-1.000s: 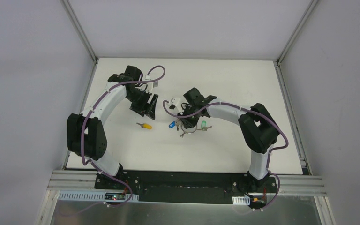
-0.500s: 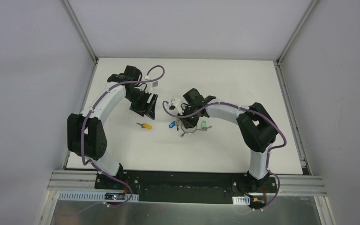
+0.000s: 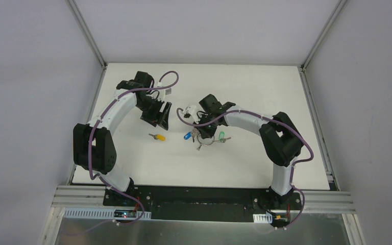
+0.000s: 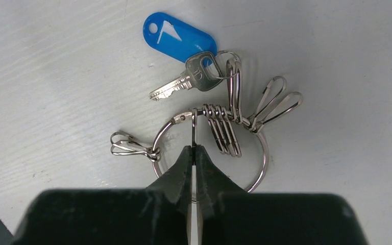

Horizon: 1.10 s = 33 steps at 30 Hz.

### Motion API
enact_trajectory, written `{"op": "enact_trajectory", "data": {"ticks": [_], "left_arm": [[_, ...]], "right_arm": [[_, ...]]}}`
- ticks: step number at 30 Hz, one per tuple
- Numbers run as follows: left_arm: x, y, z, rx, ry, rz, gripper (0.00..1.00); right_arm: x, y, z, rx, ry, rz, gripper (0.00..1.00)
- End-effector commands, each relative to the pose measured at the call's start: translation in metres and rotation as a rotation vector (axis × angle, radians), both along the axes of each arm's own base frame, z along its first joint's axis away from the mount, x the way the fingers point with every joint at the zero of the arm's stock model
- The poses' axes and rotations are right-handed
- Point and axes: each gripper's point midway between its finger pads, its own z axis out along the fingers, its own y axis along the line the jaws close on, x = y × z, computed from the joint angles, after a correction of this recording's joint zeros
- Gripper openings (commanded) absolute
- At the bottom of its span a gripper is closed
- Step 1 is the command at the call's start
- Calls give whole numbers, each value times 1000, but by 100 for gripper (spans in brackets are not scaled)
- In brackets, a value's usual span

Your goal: Put the keys on the keyring

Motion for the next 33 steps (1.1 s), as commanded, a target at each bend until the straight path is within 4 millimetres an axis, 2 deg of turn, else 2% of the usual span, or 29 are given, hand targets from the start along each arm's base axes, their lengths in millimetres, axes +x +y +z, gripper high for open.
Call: {"op": "enact_trajectory", "data": {"ticks": [1,9,18,28,31,33], "left_arm": [[7,6,16,-1,-50,3,71],[23,1,45,-58,-149,-6,71],[32,-29,92,-241,-230,-75,68],[21,-73,145,-574,-271,-193,59],[14,-79,158,-638,-332,-250,56],[12,-79,159,-635,-414,-285,56]], "right_arm": [[-1,8,53,71,-35,19,0],[-15,6,98,103,-1,35,0],[-22,1,147,152,-44,37,0],[-35,7,185,265,-33,76,0],[-38,12,197,313,5,63,0],[-40,15,205,342,36,50,0]]}}
